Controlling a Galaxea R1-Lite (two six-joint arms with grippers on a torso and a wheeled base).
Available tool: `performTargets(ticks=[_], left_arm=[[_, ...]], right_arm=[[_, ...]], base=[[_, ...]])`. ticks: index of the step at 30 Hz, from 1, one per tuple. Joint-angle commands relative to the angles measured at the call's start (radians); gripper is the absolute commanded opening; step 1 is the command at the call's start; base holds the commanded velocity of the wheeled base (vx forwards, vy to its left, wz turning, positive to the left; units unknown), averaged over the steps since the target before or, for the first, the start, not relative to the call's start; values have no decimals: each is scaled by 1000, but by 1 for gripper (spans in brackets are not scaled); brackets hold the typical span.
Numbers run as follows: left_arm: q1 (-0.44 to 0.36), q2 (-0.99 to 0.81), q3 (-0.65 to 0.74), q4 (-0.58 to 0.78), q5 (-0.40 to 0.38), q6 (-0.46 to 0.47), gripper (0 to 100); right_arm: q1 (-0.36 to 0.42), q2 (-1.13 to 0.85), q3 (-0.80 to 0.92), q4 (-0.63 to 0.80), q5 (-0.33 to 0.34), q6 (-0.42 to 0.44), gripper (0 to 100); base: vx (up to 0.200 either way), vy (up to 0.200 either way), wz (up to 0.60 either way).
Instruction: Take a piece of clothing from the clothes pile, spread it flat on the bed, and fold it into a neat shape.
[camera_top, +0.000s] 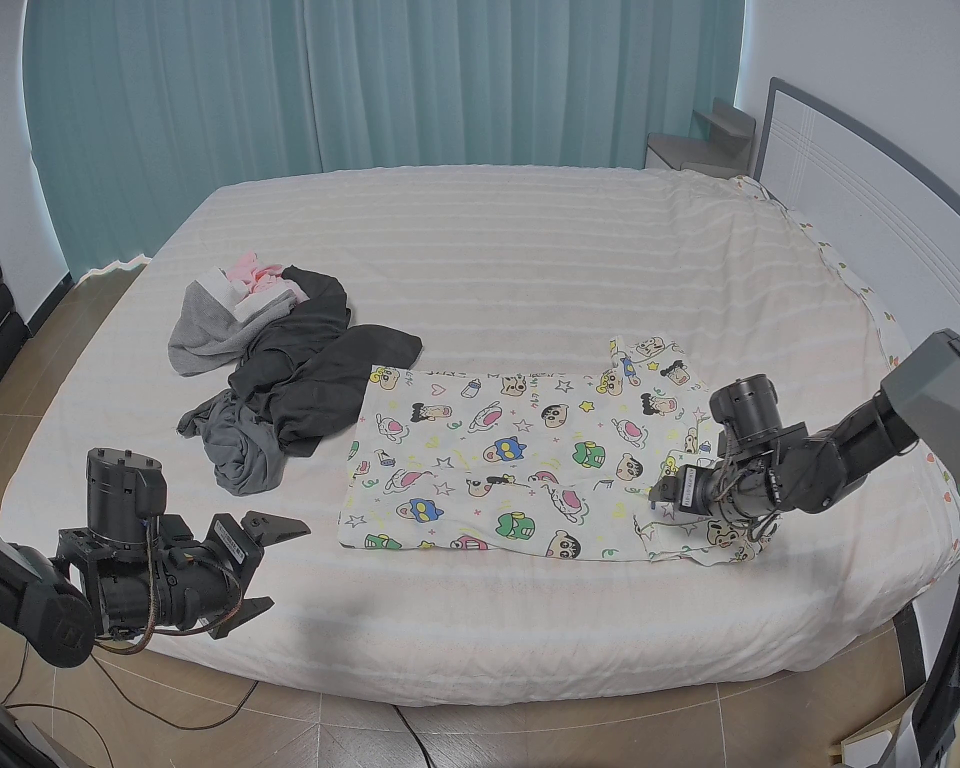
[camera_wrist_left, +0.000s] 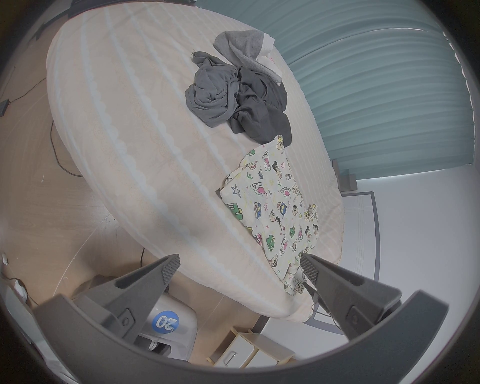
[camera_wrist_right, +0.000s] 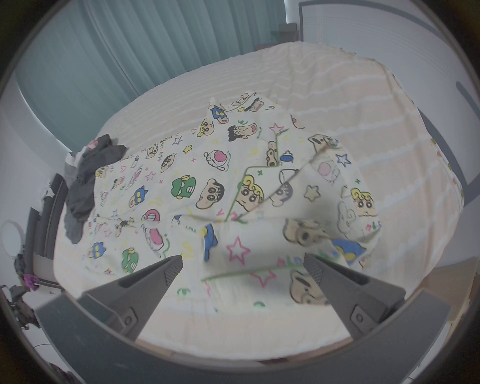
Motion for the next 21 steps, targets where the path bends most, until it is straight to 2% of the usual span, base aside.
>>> performTargets(ticks=[1, 7, 11, 21], left_arm=[[0, 1, 0, 0, 0, 0, 100], [-2, 2, 1, 0, 0, 0, 100], [-2, 1, 1, 0, 0, 0, 100], [-5, -1, 9, 0, 0, 0, 100]], right_arm=[[-62, -178, 134, -8, 105, 1, 100], [-125, -190, 179, -11, 128, 1, 100], [-140, -170, 206, -17, 152, -3, 100], [-138, -47, 251, -204, 157, 5, 100]], base=[[0, 0, 0], [0, 0, 0], [0, 0, 0], [0, 0, 0]])
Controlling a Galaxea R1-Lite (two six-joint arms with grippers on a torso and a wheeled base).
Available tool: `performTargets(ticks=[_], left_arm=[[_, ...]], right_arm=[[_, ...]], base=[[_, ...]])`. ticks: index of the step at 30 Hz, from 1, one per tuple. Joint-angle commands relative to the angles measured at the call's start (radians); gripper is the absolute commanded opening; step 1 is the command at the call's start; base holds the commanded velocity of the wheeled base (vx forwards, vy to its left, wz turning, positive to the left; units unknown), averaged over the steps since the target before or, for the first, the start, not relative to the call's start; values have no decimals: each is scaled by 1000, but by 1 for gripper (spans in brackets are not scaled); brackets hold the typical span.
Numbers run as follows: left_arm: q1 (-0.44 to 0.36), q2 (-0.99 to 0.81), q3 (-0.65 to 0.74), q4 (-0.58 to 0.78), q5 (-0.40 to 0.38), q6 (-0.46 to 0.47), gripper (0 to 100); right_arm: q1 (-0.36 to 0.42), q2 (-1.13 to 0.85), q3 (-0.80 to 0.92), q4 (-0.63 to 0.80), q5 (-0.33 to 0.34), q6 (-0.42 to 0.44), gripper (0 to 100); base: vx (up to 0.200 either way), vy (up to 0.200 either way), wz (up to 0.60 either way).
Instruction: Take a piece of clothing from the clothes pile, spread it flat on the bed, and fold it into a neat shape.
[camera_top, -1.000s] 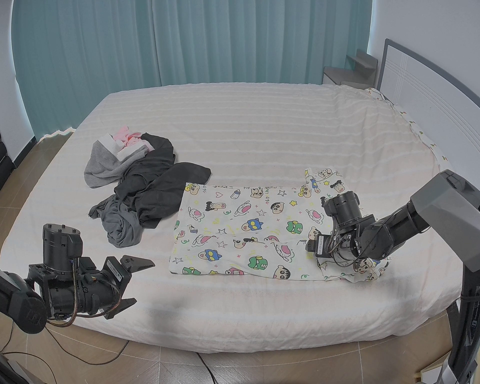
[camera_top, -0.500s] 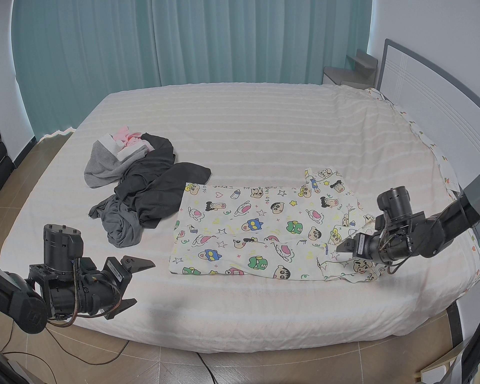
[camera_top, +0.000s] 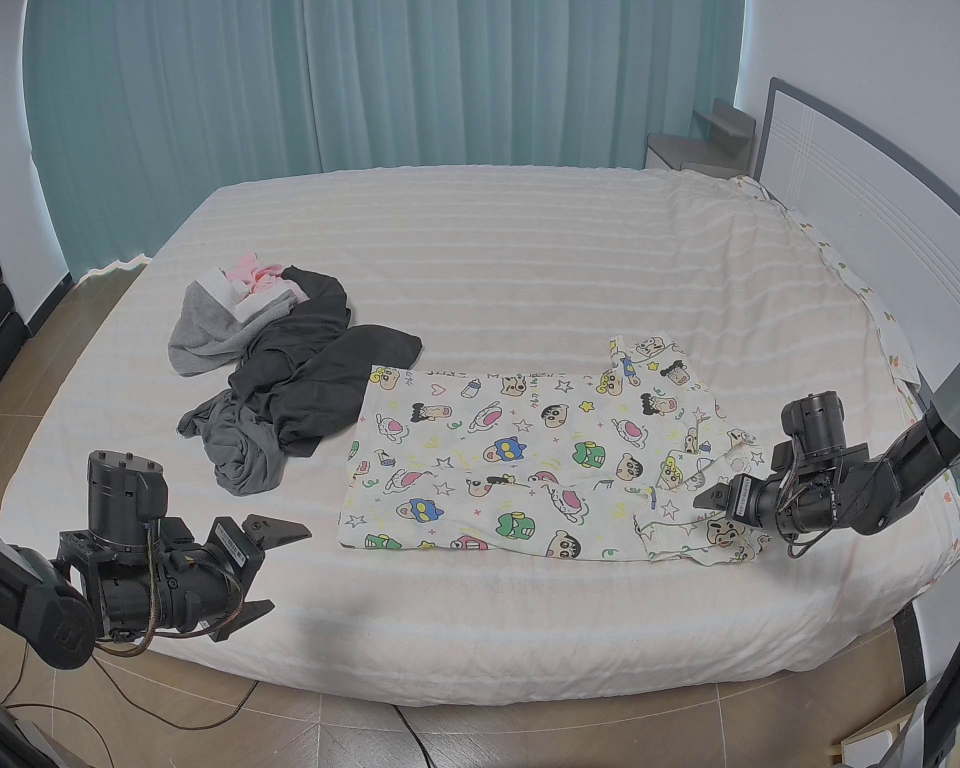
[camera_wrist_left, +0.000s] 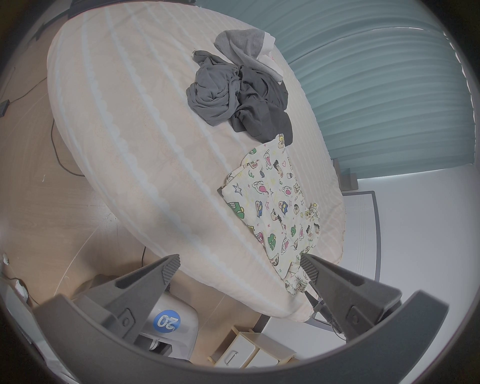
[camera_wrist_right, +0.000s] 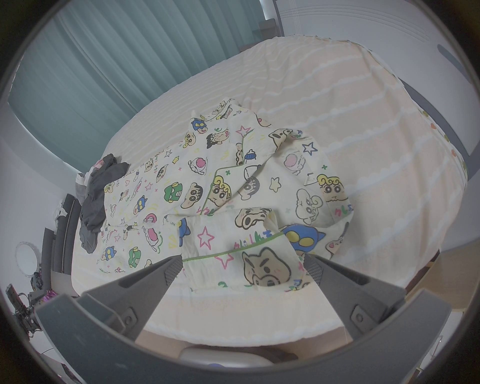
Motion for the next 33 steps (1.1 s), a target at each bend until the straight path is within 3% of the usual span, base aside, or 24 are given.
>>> performTargets(ticks=[1, 4, 5, 27, 33], left_arm=[[-1, -1, 3, 0, 0, 0, 100], [-1, -1, 2, 0, 0, 0, 100], [-1, 0, 2, 0, 0, 0, 100], [-1, -1, 3, 0, 0, 0, 100], [-2, -1, 3, 0, 0, 0, 100]], right_arm=[[3, 71, 14, -38, -1, 2, 100], [3, 83, 12, -43, 1, 4, 100], [3, 84, 11, -43, -1, 4, 0], [-2, -37, 100, -35, -5, 13, 0], [-2, 6, 112, -35, -2, 19, 0]], base=[[0, 0, 0], [0, 0, 0], [0, 0, 0], [0, 0, 0], [0, 0, 0]])
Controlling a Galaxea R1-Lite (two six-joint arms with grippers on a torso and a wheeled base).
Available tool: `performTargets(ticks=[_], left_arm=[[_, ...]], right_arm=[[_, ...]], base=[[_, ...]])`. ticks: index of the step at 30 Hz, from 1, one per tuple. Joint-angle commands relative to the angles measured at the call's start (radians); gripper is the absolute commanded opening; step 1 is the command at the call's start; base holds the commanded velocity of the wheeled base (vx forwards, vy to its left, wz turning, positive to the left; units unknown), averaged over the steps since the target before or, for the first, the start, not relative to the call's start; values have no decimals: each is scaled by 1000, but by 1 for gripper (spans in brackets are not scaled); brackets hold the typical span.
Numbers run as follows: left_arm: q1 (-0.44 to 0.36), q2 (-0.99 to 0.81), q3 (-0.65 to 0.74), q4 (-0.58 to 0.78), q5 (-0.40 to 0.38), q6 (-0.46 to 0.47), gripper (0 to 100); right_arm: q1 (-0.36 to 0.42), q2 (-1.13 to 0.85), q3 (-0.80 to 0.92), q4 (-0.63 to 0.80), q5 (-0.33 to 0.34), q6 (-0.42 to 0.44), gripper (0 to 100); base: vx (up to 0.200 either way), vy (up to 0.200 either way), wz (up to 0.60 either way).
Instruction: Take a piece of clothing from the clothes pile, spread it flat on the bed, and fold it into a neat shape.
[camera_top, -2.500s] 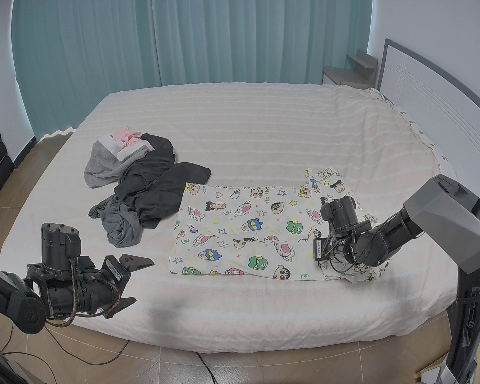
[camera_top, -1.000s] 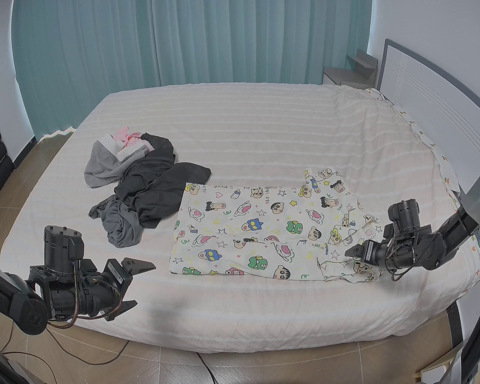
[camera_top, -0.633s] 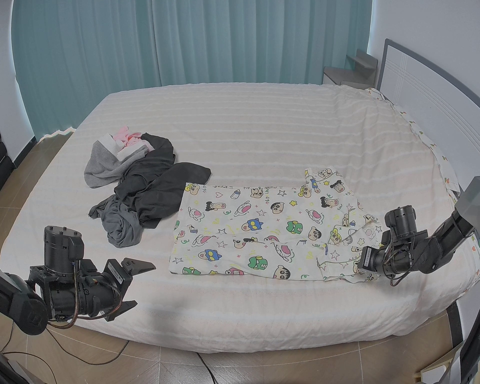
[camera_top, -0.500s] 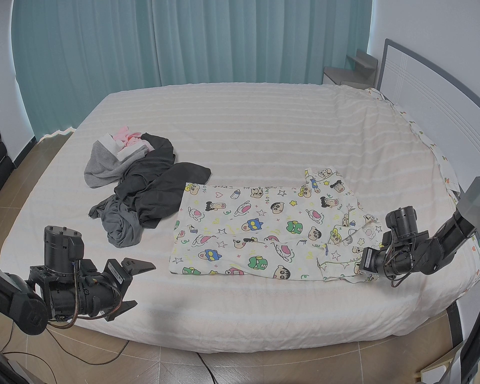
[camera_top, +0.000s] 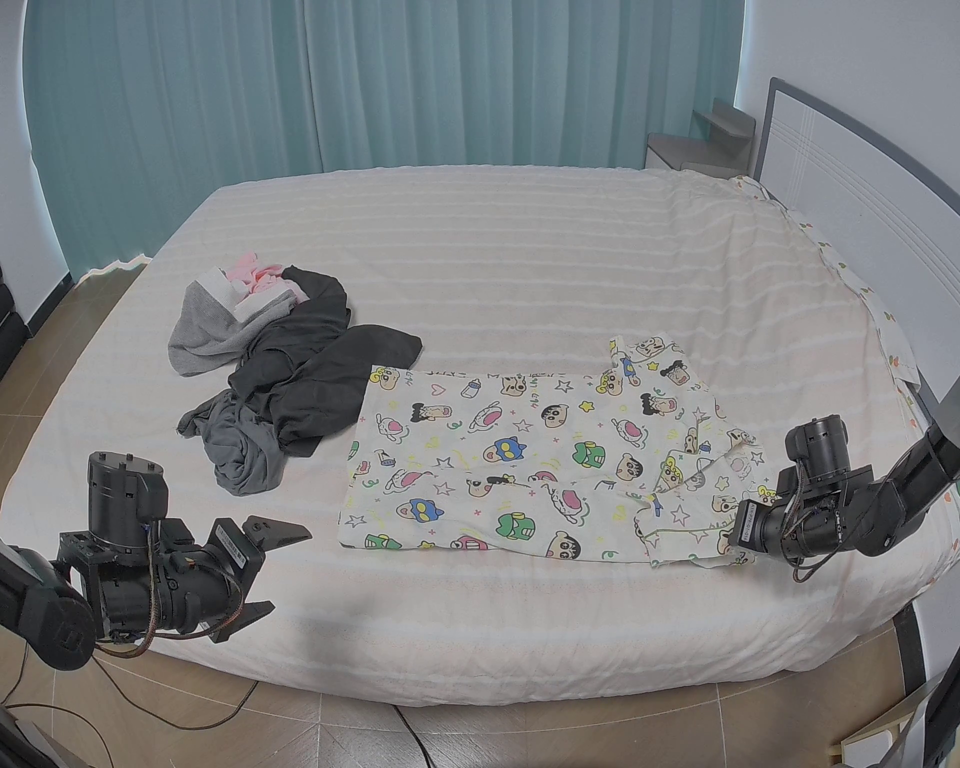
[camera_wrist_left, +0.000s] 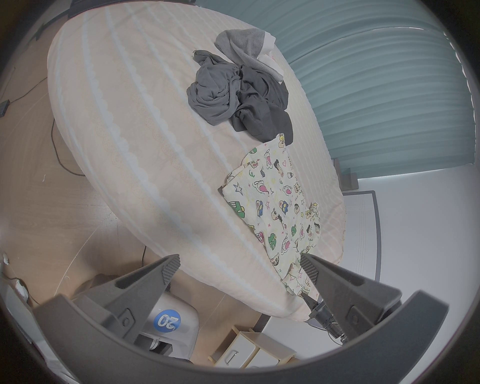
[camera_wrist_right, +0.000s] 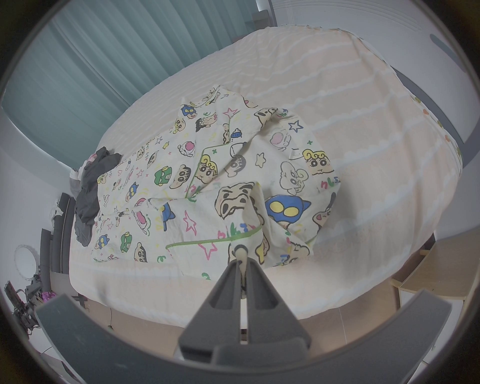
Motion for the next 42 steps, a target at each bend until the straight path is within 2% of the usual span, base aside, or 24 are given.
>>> performTargets(ticks=[1, 5, 7, 8, 15, 20, 25, 34, 42], left_arm=[[-2, -1, 0, 0, 0, 0, 100], [-2, -1, 0, 0, 0, 0, 100], [-2, -1, 0, 0, 0, 0, 100], [0, -1, 0, 0, 0, 0, 100], [-2, 1, 0, 0, 0, 0, 100], [0, 1, 0, 0, 0, 0, 100], [0, 2, -2, -2, 0, 0, 100], [-2, 7, 0, 0, 0, 0, 100], [-2, 7, 0, -2, 0, 0, 100]], right_arm=[[0, 27, 9, -2, 1, 12, 0], [1, 38, 3, -7, 3, 78, 0], [1, 36, 5, -7, 3, 81, 0], [0, 34, 5, -7, 3, 83, 100], [-5, 10, 17, -7, 0, 80, 100], [-8, -76, 37, -9, -5, 75, 100], [37, -157, 16, -10, 17, 83, 100], [106, 11, -64, -13, 37, 87, 100], [49, 126, -93, -108, 37, 89, 100]], base=[[0, 0, 0], [0, 0, 0], [0, 0, 0], [0, 0, 0], [0, 0, 0], [0, 0, 0], [0, 0, 0], [0, 0, 0], [0, 0, 0]])
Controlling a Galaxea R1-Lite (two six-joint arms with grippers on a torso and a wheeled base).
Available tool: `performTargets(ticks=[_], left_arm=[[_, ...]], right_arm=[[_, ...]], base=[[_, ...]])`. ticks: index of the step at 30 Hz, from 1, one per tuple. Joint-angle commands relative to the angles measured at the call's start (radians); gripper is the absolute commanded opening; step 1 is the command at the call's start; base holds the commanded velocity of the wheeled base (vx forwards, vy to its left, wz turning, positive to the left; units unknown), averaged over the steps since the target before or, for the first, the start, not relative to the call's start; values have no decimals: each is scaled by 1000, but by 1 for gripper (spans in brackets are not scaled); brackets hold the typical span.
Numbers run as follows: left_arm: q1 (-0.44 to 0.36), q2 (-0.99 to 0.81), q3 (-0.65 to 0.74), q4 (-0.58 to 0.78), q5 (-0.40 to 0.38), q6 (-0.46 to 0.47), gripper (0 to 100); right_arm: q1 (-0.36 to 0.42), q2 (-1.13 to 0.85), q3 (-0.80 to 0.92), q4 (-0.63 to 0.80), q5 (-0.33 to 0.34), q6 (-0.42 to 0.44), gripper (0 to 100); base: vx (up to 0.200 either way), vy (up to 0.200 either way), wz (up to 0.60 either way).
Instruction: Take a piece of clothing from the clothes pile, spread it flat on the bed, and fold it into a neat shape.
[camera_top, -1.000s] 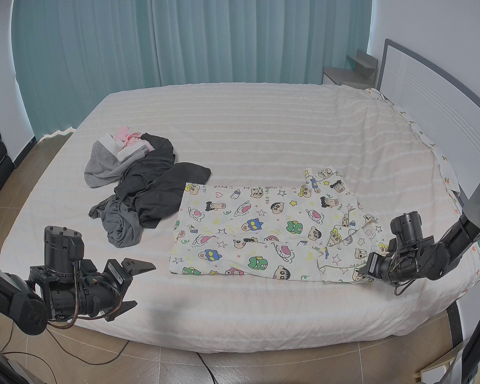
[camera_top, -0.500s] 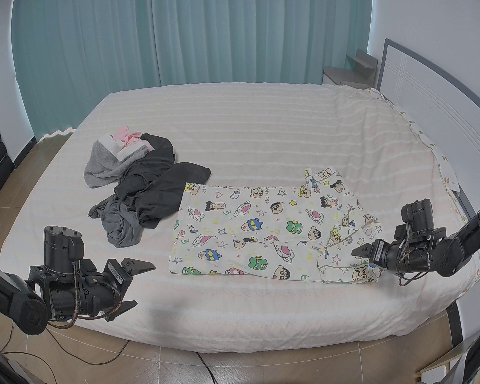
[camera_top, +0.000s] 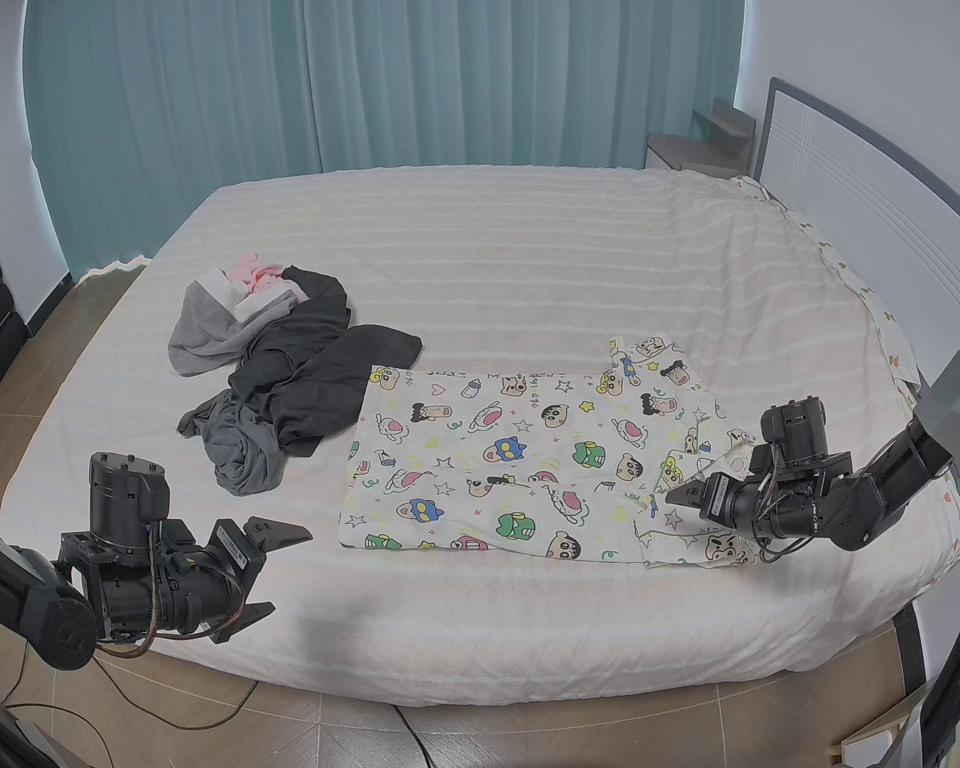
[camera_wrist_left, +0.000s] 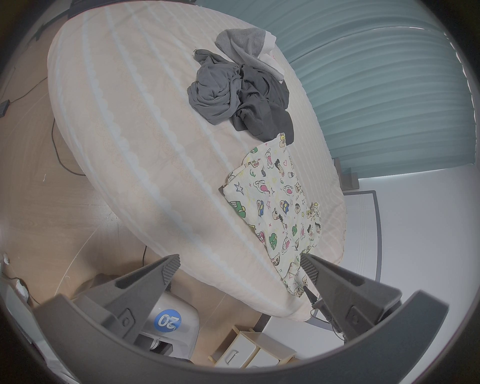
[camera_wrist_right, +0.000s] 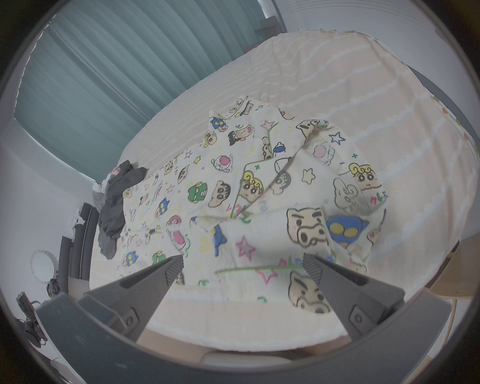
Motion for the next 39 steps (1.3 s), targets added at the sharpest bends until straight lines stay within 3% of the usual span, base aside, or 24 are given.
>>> performTargets(ticks=[1, 9, 15, 19, 26, 29, 39], left_arm=[[0, 4, -2, -2, 0, 0, 100], [0, 4, 0, 0, 0, 0, 100], [0, 2, 0, -2, 0, 0, 100], [-5, -9, 1, -3, 0, -3, 100], [-4, 1, 9, -26, -5, -14, 100], [-7, 8, 12, -41, -6, -16, 100], [-14, 22, 11, -45, 0, -20, 100]], right_arm=[[-33, 90, -8, -29, 1, -1, 100], [-44, 81, 9, -39, 2, 5, 100], [-4, -40, 54, -42, 5, 115, 100], [15, -166, 140, -129, 11, 175, 100], [33, -264, 302, -290, 80, 164, 100], [38, -258, 327, -344, 79, 146, 100], [42, -275, 338, -356, 77, 140, 100]], base=[[0, 0, 0], [0, 0, 0], [0, 0, 0], [0, 0, 0], [0, 0, 0], [133, 0, 0], [0, 0, 0]])
